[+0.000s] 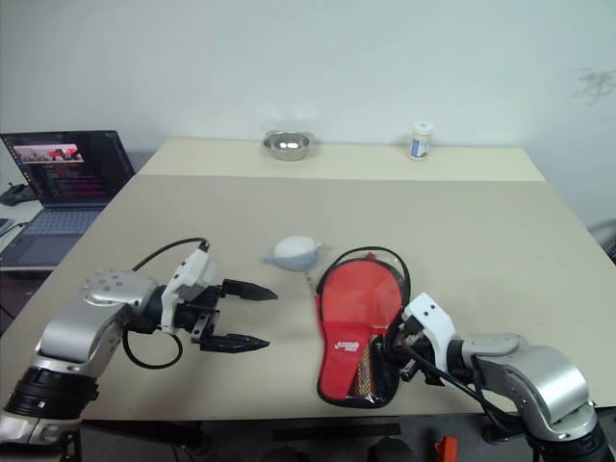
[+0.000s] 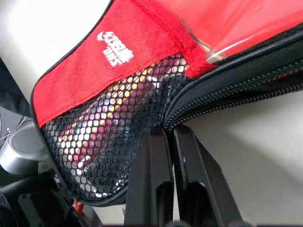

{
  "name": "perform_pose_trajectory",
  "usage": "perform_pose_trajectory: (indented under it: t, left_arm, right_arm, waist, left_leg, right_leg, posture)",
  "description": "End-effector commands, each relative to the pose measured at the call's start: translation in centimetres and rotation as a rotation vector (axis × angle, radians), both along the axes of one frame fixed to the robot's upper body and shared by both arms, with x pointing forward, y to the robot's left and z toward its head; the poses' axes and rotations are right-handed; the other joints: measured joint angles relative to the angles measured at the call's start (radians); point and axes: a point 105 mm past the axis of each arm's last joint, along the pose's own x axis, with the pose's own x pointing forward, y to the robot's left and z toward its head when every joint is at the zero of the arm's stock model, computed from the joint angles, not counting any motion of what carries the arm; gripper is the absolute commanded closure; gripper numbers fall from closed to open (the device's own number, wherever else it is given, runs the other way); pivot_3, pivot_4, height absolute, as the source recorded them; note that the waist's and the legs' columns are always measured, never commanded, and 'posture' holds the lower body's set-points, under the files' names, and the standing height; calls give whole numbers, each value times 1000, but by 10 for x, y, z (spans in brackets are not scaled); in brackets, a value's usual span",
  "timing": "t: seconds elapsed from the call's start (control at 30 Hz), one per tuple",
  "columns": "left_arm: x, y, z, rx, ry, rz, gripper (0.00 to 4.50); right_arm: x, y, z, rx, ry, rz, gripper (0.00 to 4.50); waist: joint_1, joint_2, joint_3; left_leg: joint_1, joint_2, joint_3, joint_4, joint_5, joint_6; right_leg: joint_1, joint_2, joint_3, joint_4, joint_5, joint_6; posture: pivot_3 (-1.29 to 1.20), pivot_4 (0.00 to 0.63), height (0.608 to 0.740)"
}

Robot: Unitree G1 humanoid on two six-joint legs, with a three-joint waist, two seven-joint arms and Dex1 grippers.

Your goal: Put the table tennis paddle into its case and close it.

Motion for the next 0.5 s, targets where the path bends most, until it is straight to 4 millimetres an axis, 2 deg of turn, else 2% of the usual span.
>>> perform_pose_trajectory:
  t: [0.03,0.3,0.5]
  left_arm:
    - [-4,-3,7,7,-29,-43,0]
    - [-2,-4,5,8,-33,-42,0]
    - [0,-5,4,1,-42,-34,0]
  right_arm:
    - [-2,-7,9,-8,-26,8,4494]
    - [-1,-21,11,-45,-28,-9,4494]
    - [0,-23,9,-52,-24,-21,4494]
  waist:
    - [0,0,0]
    - [0,0,0]
    - [1,-1,0]
  left_leg:
    - [0,0,0,0,0,0]
    - [0,0,0,0,0,0]
    - [0,0,0,0,0,0]
  right_leg:
    - [0,0,0,0,0,0]
    - [0,0,0,-1,0,0]
    - [1,0,0,-1,0,0]
  posture:
    - [0,150,740]
    - [0,150,740]
    - [0,150,740]
